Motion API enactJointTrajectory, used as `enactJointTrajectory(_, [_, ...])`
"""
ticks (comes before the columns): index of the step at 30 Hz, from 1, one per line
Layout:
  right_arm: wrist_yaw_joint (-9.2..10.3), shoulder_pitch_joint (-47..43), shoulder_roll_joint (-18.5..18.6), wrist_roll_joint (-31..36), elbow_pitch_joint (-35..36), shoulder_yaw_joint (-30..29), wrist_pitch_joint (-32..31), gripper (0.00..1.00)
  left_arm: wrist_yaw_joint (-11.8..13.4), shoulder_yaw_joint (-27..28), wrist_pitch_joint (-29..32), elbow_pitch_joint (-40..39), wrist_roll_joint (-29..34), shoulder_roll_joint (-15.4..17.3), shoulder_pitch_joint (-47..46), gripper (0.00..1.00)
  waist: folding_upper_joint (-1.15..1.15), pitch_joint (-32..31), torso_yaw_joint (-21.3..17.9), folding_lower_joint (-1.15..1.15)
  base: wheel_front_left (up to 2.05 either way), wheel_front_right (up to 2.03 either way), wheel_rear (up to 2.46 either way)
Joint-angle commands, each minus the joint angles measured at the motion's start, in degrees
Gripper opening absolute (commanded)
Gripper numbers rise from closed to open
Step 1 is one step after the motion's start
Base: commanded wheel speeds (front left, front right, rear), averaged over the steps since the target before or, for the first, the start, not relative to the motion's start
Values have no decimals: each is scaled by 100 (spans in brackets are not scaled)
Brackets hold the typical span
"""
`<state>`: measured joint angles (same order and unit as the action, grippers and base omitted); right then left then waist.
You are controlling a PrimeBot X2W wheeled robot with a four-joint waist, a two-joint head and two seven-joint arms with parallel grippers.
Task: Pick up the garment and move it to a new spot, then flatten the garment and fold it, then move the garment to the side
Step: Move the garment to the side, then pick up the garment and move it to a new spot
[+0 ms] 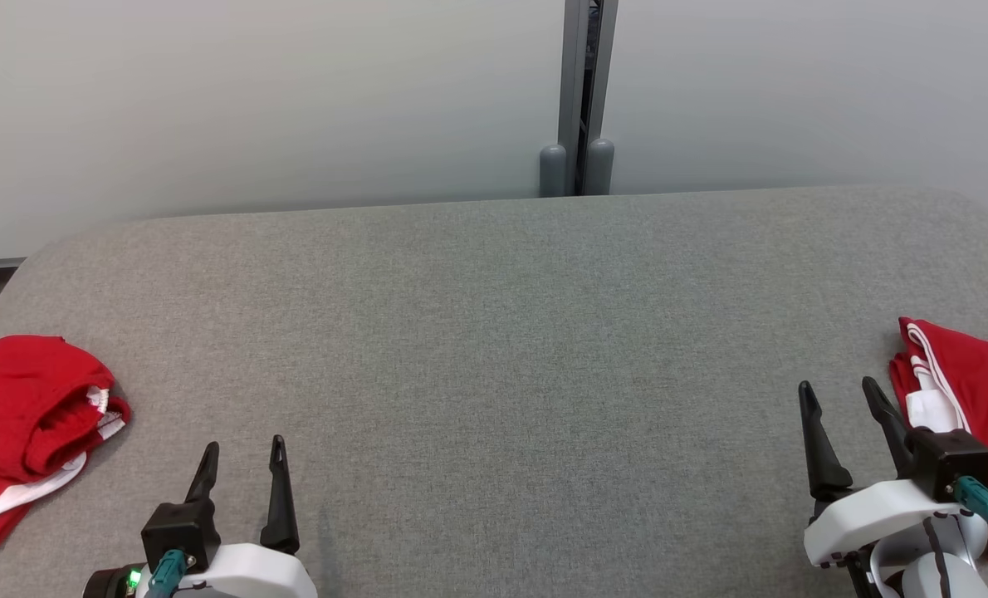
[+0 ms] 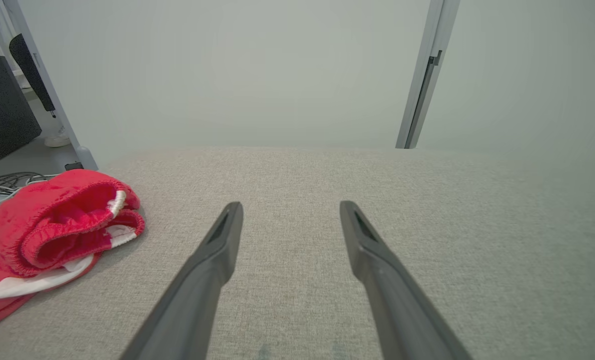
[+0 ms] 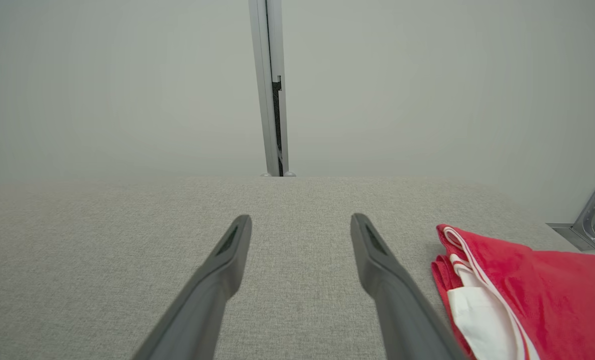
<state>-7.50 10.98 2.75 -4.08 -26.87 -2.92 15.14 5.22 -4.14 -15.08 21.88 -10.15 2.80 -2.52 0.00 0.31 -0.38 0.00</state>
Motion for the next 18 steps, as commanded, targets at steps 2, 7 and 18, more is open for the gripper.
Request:
enactJointTrajectory(2, [2,-95,32,-68,35,23,-3,100,55,50,-11,-31,-42,24,72,100,0,-19,2,0,0,0,0])
enactJointTrajectory(7, [2,-103,32,-91,54,44,-3,100,52,85,-11,-50,-23,24,53,100,0,2,9,0,0,0,0])
enactJointTrajectory(18, [2,-120,32,-219,61,248,-2,100,37,225,-11,-39,27,23,4,100,0,76,626,0,0,0,0])
